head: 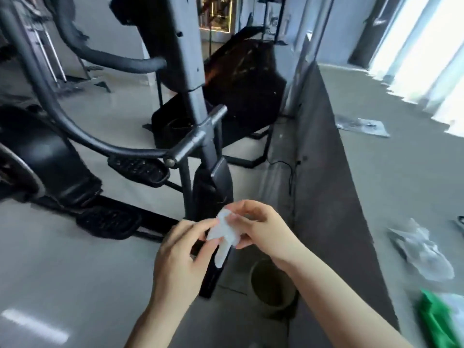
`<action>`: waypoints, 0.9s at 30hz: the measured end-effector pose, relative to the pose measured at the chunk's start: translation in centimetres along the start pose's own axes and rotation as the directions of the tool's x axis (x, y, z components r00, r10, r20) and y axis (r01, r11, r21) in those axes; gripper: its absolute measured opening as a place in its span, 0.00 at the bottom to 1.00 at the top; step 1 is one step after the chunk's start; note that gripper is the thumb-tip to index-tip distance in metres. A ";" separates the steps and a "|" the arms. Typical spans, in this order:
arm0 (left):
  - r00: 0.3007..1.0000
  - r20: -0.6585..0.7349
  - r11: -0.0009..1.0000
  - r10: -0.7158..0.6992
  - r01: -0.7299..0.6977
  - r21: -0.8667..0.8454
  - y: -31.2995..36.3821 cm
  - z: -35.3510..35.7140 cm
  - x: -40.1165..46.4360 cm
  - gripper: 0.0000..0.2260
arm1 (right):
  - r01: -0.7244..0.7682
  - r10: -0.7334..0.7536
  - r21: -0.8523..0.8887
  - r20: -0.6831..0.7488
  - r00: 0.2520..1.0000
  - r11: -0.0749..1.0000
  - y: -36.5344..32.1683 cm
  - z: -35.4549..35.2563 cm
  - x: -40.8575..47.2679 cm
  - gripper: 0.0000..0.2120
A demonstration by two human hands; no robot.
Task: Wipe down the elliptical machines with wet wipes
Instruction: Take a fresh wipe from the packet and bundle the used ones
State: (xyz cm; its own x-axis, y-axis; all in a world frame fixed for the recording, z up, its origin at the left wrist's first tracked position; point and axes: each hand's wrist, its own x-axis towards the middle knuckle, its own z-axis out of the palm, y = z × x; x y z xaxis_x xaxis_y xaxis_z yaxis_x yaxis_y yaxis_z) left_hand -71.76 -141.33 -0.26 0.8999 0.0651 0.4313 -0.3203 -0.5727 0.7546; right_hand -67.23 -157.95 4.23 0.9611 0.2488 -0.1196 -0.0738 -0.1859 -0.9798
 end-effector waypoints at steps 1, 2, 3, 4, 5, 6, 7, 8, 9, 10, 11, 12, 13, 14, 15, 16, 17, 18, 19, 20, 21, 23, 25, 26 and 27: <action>0.999 0.002 0.999 0.038 -0.038 0.013 0.1 1.5 1.2 0.11 | -0.043 0.043 0.019 -0.025 0.999 0.999 0.4 -1.6 0.0 0.09; 0.997 0.010 0.997 0.075 -0.076 0.024 0.4 2.9 2.3 0.10 | -0.078 0.080 0.032 -0.047 0.996 0.996 0.9 -3.2 0.2 0.11; 0.994 0.029 0.994 0.108 -0.109 0.025 0.6 4.4 3.6 0.09 | -0.091 0.093 0.035 -0.066 0.993 0.995 1.4 -4.8 0.4 0.13; 0.990 0.058 0.991 0.130 -0.131 0.007 0.9 5.9 4.9 0.07 | -0.082 0.084 0.026 -0.071 0.994 0.996 1.8 -6.4 0.7 0.13; 0.986 0.098 0.991 0.134 -0.132 -0.021 1.3 7.4 6.3 0.07 | -0.064 0.065 0.020 -0.068 0.996 0.998 2.3 -8.0 1.0 0.13; 0.981 0.140 0.990 0.133 -0.127 -0.056 1.5 9.0 7.6 0.07 | -0.041 0.042 0.020 -0.066 0.997 0.999 2.7 -9.6 1.5 0.11; 0.976 0.178 0.988 0.128 -0.111 -0.105 2.0 10.5 8.9 0.07 | -0.017 0.018 0.020 -0.074 0.997 1.000 3.0 -11.1 1.9 0.10; 0.970 0.218 0.984 0.106 -0.071 -0.162 2.4 11.9 10.1 0.07 | 0.004 -0.003 0.011 -0.096 0.995 1.000 3.5 -12.5 2.5 0.09; 0.962 0.264 0.975 0.071 -0.011 -0.224 3.0 13.4 11.1 0.05 | 0.017 -0.016 0.005 -0.134 0.991 1.000 3.9 -13.9 3.1 0.08; 0.950 0.309 0.957 0.040 0.053 -0.286 3.4 15.0 12.0 0.02 | 0.017 -0.017 0.000 -0.180 0.984 1.000 4.4 -15.2 3.6 0.08; 0.938 0.345 0.935 0.021 0.104 -0.340 3.8 16.5 12.8 0.02 | 0.014 -0.012 0.005 -0.224 0.975 1.000 4.9 -16.3 3.9 0.08; 0.929 0.371 0.915 0.017 0.135 -0.380 4.2 18.0 13.3 0.05 | 0.006 -0.003 0.010 -0.267 0.964 1.000 5.5 -17.4 4.1 0.08; 0.919 0.395 0.902 0.019 0.154 -0.402 4.6 19.4 13.8 0.07 | -0.007 0.011 0.016 -0.311 0.950 1.000 6.0 -18.3 4.2 0.07; 0.904 0.426 0.892 0.028 0.170 -0.419 5.0 20.8 14.3 0.07 | -0.024 0.025 0.008 -0.361 0.932 1.000 6.4 -19.3 4.1 0.05; 0.885 0.465 0.882 0.037 0.190 -0.431 5.6 22.1 14.8 0.07 | -0.042 0.038 0.000 -0.409 0.912 0.999 6.9 -20.3 4.0 0.04; 0.857 0.513 0.873 0.048 0.213 -0.438 6.0 23.3 15.2 0.07 | -0.063 0.052 -0.010 -0.457 0.888 0.998 7.4 -21.1 3.7 0.05; 0.822 0.565 0.868 0.070 0.229 -0.441 6.3 24.7 15.5 0.06 | -0.086 0.073 -0.003 -0.508 0.858 0.996 7.8 -21.9 3.3 0.06; 0.784 0.614 0.872 0.093 0.233 -0.430 6.3 26.0 15.7 0.06 | -0.115 0.098 0.005 -0.562 0.821 0.993 8.3 -22.5 2.8 0.08; 0.743 0.659 0.881 0.120 0.226 -0.415 6.5 27.2 16.0 0.07 | -0.140 0.123 0.021 -0.621 0.774 0.990 8.7 -23.0 2.3 0.08; 0.702 0.696 0.888 0.148 0.215 -0.406 6.8 28.5 16.3 0.08 | -0.162 0.145 0.041 -0.686 0.713 0.986 9.0 -23.4 1.7 0.09; 0.663 0.726 0.891 0.180 0.203 -0.406 7.1 29.9 16.9 0.09 | -0.175 0.166 0.068 -0.752 0.638 0.982 9.3 -23.7 1.2 0.09; 0.588 0.773 0.888 0.239 0.190 -0.419 7.8 32.8 17.7 0.07 | -0.243 0.192 0.085 -0.865 0.463 0.966 9.8 -24.2 -0.1 0.09; 0.484 0.821 0.884 0.303 0.179 -0.432 8.5 35.4 17.9 0.05 | -0.346 0.210 0.103 -0.935 0.287 0.933 9.8 -24.0 -1.9 0.09; 0.403 0.853 0.879 0.331 0.197 -0.434 9.1 36.5 17.7 0.05 | -0.375 0.217 0.130 -0.956 0.200 0.918 9.8 -23.6 -3.0 0.09; 0.316 0.879 0.874 0.358 0.218 -0.434 9.7 37.5 17.3 0.06 | -0.385 0.218 0.158 -0.969 0.119 0.909 9.8 -23.1 -3.9 0.09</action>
State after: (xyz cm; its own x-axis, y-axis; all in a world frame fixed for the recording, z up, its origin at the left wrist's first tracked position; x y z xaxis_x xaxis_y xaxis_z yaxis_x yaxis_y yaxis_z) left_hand -48.17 -176.41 -3.99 0.4300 -0.9024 -0.0285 -0.2118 -0.1315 0.9684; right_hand -65.57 -182.71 -1.19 0.3556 -0.9318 -0.0727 -0.4793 -0.1150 -0.8701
